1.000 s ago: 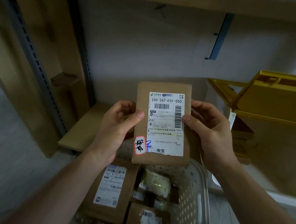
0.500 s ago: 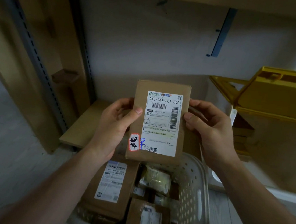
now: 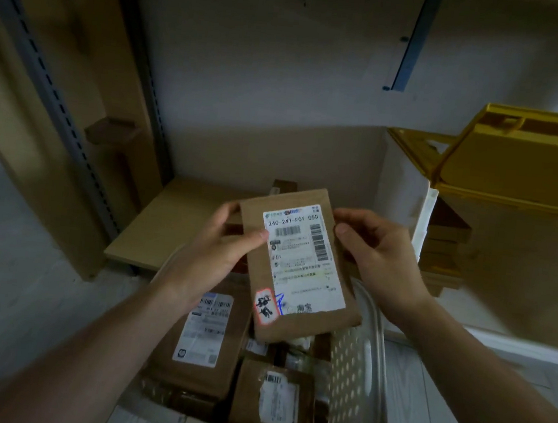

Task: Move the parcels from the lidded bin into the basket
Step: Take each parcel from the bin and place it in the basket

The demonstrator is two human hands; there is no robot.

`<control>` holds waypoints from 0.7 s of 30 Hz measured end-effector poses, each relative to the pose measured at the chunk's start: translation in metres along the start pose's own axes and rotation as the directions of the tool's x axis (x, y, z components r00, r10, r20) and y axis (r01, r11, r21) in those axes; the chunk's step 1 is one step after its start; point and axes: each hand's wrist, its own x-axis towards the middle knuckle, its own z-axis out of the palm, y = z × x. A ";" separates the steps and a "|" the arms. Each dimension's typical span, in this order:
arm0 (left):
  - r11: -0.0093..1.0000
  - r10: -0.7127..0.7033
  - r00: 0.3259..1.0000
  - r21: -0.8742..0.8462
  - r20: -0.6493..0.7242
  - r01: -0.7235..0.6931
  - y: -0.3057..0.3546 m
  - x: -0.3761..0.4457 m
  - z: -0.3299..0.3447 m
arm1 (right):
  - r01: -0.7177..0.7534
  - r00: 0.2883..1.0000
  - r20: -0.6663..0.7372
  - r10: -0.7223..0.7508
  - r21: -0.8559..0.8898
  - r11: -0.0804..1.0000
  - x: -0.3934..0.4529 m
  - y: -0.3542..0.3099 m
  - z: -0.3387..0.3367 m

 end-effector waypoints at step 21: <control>0.895 -0.423 0.903 0.186 0.072 0.405 -0.064 0.002 0.036 | 0.307 0.818 0.541 0.194 -0.697 0.648 0.002 0.076 0.019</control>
